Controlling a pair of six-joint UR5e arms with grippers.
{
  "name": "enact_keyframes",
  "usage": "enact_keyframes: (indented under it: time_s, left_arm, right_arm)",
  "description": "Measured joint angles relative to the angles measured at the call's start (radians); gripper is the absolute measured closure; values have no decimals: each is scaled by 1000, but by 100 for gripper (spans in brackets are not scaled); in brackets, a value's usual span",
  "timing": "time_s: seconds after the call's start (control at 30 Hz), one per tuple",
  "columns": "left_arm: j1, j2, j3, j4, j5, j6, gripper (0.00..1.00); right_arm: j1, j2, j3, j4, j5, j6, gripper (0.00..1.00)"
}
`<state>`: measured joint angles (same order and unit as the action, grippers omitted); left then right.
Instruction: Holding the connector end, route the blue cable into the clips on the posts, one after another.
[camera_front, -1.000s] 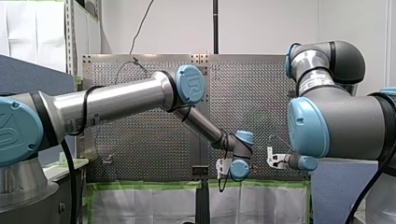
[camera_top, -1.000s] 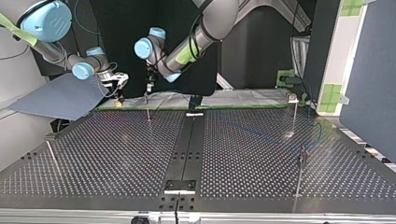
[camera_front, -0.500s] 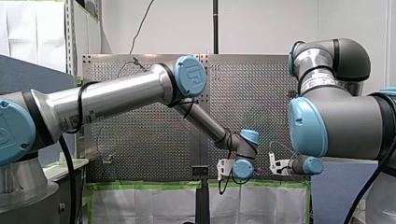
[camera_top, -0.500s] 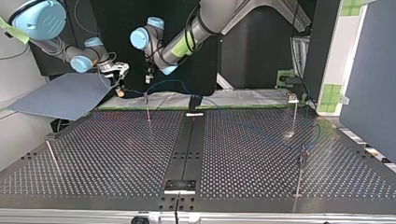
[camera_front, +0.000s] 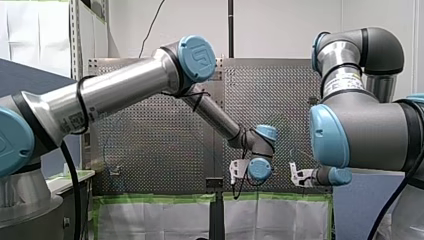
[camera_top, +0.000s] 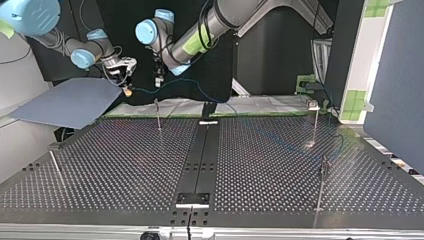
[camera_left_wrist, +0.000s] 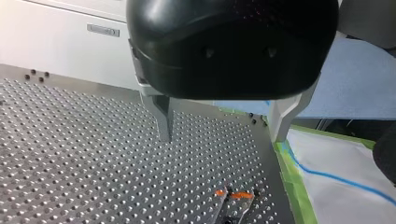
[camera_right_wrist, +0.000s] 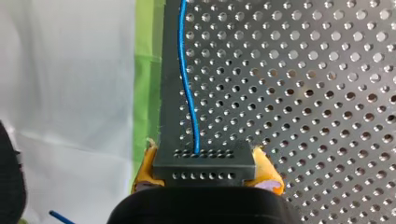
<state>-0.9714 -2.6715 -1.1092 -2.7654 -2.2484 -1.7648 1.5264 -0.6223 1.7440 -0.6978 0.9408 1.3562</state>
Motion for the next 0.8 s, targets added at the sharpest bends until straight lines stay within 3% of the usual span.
enact_keyframes:
  time_s: [0.23, 0.47, 0.6, 0.8]
  left_arm:
    - [-24, 22, -58, -21, -17, -16, 0]
    - [-31, 23, -68, -36, -9, -40, 0]
    - [-21, 23, -68, -59, 7, -47, 0]
    - [-3, 24, -68, -122, 14, -78, 0]
  right_arm:
    - [-16, -2, 40, -33, -38, -2, 100]
    - [-22, -4, 45, -43, -91, -16, 100]
    - [-23, -4, 45, -49, -98, -21, 100]
    - [-30, -5, 46, -51, -84, -8, 100]
